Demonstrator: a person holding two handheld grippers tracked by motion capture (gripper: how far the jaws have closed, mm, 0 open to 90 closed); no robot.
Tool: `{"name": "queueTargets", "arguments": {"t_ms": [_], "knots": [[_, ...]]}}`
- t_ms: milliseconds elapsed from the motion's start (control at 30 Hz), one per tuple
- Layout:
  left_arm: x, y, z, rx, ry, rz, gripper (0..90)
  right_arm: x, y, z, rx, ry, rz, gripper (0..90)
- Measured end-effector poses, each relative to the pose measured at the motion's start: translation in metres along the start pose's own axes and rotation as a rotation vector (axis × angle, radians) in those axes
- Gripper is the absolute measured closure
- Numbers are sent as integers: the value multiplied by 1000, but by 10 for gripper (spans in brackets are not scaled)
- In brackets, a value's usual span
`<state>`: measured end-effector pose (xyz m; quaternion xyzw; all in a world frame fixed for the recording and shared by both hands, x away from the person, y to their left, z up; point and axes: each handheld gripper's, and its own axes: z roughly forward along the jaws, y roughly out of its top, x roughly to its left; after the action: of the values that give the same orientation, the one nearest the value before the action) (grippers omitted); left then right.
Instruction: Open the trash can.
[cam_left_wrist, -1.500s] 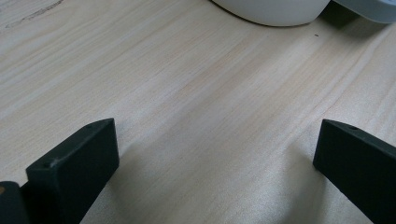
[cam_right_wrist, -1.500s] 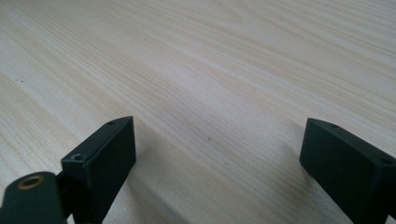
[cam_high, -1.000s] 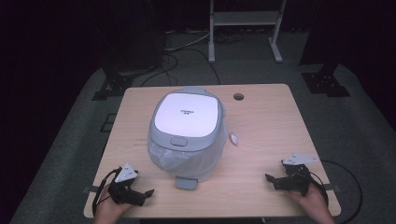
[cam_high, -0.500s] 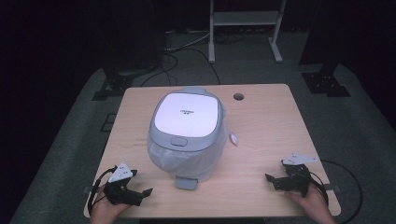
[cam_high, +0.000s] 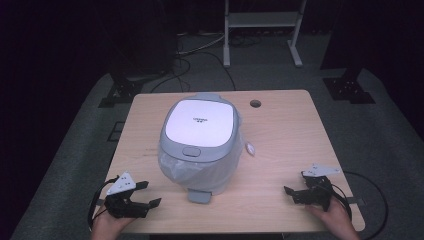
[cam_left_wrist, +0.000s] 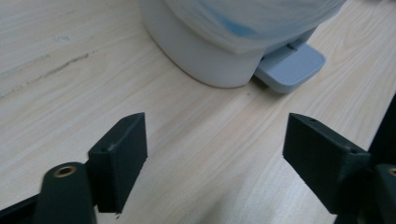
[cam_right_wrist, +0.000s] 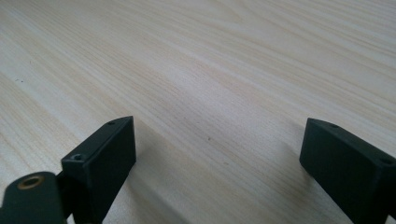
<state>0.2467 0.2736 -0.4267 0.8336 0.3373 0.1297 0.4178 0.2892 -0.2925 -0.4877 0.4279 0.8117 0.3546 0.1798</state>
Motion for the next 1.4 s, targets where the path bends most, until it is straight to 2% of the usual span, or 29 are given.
{"name": "queueTargets", "arguments": {"t_ms": [300, 667, 700, 767, 867, 900, 1000, 1167, 1400], "knots": [[-3, 11, -12, -26, -21, 13, 356, 0, 0, 0, 0, 0, -1, 95], [-9, 32, -30, -56, -57, 27, 610, 0, 0, 0, 0, 0, -2, 94], [-10, 34, -32, -60, -60, 24, 610, 0, 0, 0, 0, 0, -1, 94], [-11, 40, -37, -69, -72, 27, 683, 0, 0, 0, 0, 0, -2, 95], [-12, 44, -39, -71, -80, 29, 758, 0, 0, 0, 0, 0, -2, 95], [-12, 46, -40, -74, -84, 27, 758, 0, 0, 0, 0, 0, -2, 95], [-13, 52, -44, -75, -98, 26, 855, 0, 0, 0, 0, 0, -2, 94], [-16, 63, -52, -91, -145, 51, 900, 0, 0, 0, 0, 0, -2, 94], [-20, 77, -63, -113, -163, 66, 900, 0, 0, 0, 0, 0, -2, 95]]}}
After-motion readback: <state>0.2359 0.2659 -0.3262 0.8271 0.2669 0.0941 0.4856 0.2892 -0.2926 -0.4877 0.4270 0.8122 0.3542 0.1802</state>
